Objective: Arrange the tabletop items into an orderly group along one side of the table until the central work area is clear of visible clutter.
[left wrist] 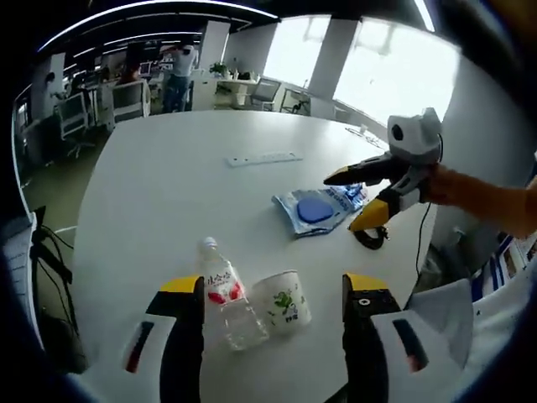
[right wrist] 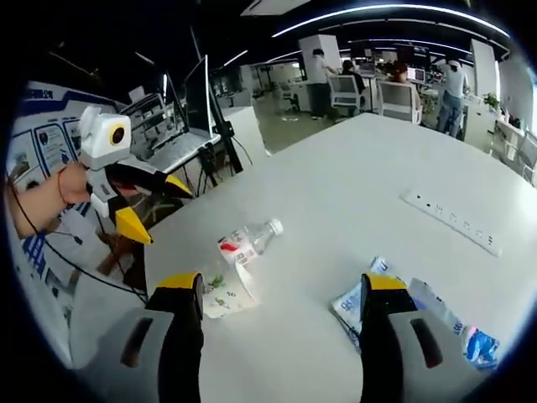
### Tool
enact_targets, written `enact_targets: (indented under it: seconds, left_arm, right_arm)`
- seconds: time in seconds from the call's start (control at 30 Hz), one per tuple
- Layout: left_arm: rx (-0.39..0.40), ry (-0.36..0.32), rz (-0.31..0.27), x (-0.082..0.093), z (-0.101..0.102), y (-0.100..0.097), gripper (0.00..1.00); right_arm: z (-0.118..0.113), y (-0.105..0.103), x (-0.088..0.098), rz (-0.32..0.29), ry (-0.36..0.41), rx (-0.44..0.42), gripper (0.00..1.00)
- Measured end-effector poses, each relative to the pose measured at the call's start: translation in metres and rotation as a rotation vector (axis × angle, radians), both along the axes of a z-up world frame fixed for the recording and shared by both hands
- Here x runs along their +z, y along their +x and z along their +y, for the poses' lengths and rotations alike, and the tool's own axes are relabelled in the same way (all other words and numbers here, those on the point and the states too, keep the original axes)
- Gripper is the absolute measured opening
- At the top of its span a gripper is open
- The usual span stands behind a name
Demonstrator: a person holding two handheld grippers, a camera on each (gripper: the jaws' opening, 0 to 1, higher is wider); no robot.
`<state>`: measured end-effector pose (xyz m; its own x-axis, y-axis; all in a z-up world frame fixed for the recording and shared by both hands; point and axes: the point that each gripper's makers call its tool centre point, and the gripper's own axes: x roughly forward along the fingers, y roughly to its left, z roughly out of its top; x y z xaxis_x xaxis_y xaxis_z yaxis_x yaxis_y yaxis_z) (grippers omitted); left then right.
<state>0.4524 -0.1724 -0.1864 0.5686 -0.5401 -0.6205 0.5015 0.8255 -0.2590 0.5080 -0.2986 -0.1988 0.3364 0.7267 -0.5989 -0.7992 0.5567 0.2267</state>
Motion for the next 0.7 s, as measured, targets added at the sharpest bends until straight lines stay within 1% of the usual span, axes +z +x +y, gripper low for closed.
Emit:
enact_targets:
  seconds: [0.2,0.27,0.37,0.43,0.47,0.57,0.7]
  left_arm:
    - [0.026,-0.014,-0.002,-0.002,0.015,-0.002,0.68]
    - [0.038,-0.029,0.000,-0.002,0.019,-0.002,0.68]
    - [0.045,-0.026,0.000,-0.005,0.023,-0.004,0.68]
    - [0.048,-0.024,0.005,-0.009,0.027,-0.005,0.68]
    - [0.054,-0.036,0.008,-0.010,0.028,-0.005,0.68]
    - [0.058,-0.038,0.008,-0.013,0.031,-0.006,0.68]
    - [0.071,-0.051,0.008,-0.016,0.035,-0.007,0.68]
  right_arm:
    - [0.022,0.002,-0.006,0.031,0.018,0.015,0.75]
    - [0.029,0.003,-0.008,0.045,0.027,0.017,0.75]
    - [0.038,0.004,-0.012,0.066,0.040,0.019,0.74]
    - [0.043,0.006,-0.014,0.084,0.052,0.015,0.74]
    - [0.046,0.007,-0.017,0.101,0.062,0.009,0.74]
    - [0.051,0.016,-0.024,0.139,0.086,-0.006,0.73]
    - [0.062,0.019,-0.031,0.173,0.100,-0.014,0.72]
